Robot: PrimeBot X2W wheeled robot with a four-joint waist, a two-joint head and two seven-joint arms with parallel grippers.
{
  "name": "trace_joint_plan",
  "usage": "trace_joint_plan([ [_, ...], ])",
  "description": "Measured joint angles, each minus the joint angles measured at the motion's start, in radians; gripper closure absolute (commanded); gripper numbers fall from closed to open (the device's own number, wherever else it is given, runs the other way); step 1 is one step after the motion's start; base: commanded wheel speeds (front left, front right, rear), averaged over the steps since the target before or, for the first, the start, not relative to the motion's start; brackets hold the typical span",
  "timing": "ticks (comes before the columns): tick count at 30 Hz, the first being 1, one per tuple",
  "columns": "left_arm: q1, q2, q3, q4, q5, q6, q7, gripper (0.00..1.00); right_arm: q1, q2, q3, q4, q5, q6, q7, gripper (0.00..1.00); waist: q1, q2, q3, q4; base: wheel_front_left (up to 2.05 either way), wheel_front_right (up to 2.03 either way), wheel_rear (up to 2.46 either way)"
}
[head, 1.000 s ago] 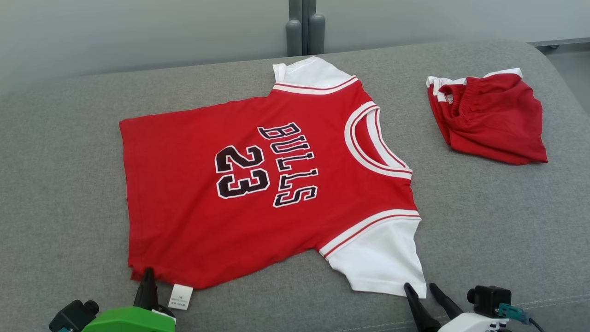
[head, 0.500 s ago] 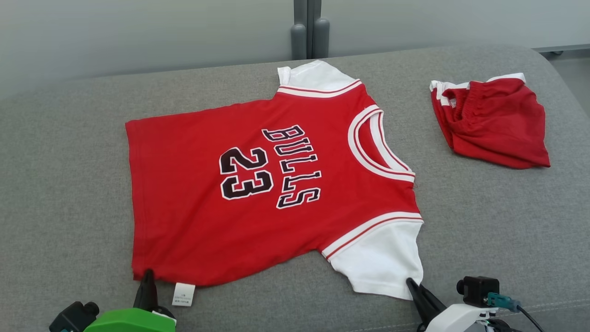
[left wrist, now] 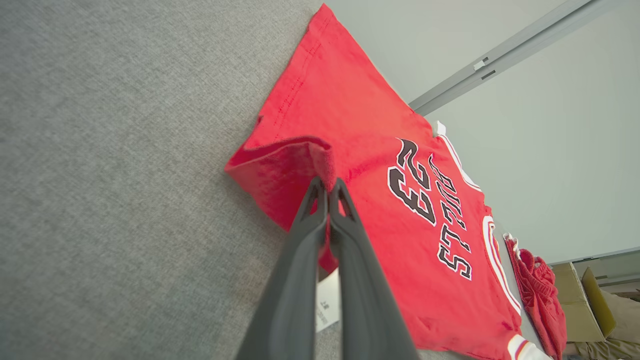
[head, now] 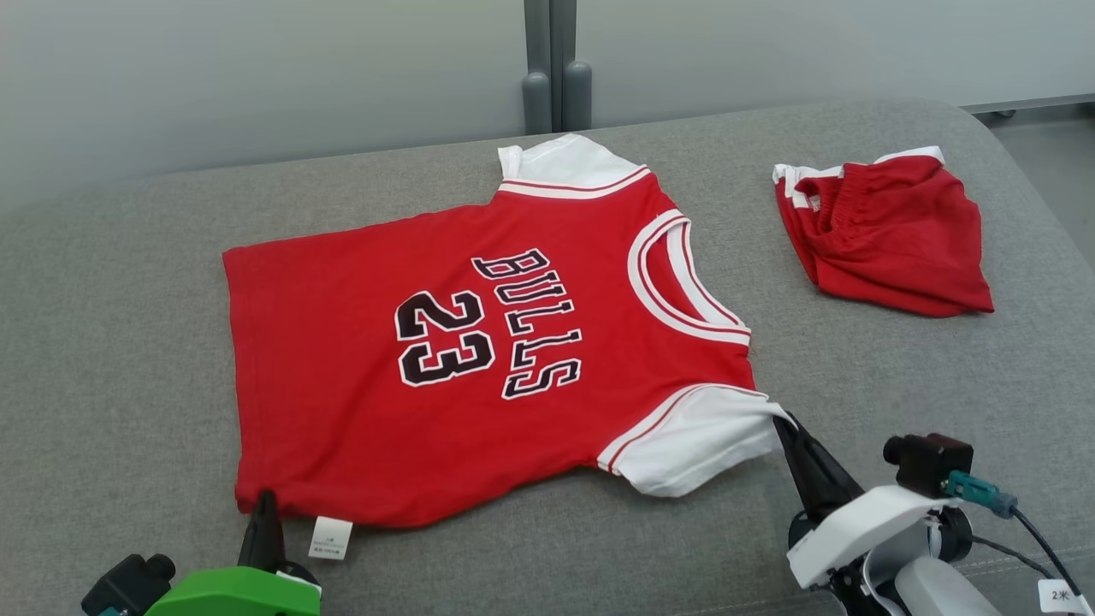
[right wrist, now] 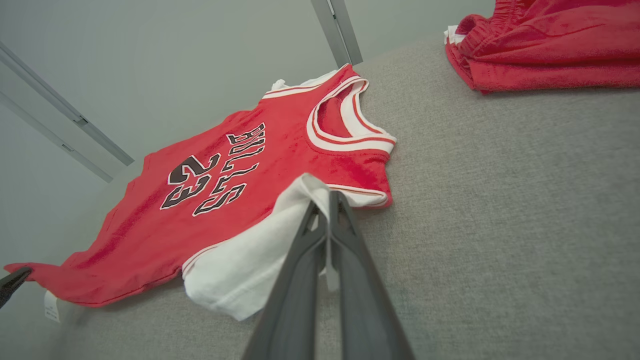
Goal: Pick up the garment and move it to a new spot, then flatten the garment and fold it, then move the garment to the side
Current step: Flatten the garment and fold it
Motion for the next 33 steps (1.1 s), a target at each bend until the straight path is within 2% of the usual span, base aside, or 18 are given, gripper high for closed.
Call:
trace_joint_plan([
  [5,-0.019,0.006,-0.016,-0.002,0.024,0.003,0.002,1.00,-0.059,-0.009,0.000,-0.021,0.010,0.000,0.000,1.00,0.0000,0.0000,0.006,0.001,0.00,0.00,0.00],
  [12,-0.167,0.022,-0.005,0.021,0.039,0.020,0.016,1.00,-0.227,-0.036,-0.016,0.009,0.020,0.000,0.052,1.00,0.0000,0.0000,0.041,0.016,0.00,0.00,0.00],
  [21,-0.344,0.022,-0.016,0.131,0.098,0.040,0.056,1.00,-0.434,-0.053,0.005,0.127,0.021,0.000,0.194,1.00,0.0000,0.0000,0.119,0.039,0.00,0.00,0.00],
  [31,-0.493,0.004,-0.022,0.269,0.148,0.046,0.073,1.00,-0.587,-0.053,0.020,0.268,-0.014,-0.011,0.275,1.00,0.0000,0.0000,0.217,0.072,0.00,0.00,0.00],
  [32,-0.502,0.003,-0.021,0.277,0.150,0.046,0.072,1.00,-0.596,-0.051,0.019,0.279,-0.014,-0.011,0.274,0.82,0.0000,0.0000,0.225,0.076,0.00,0.00,0.00],
  [33,-0.510,0.003,-0.020,0.282,0.154,0.046,0.070,0.83,-0.607,-0.049,0.016,0.286,-0.014,-0.012,0.269,0.66,0.0001,0.0000,0.232,0.080,0.00,0.00,0.00],
])
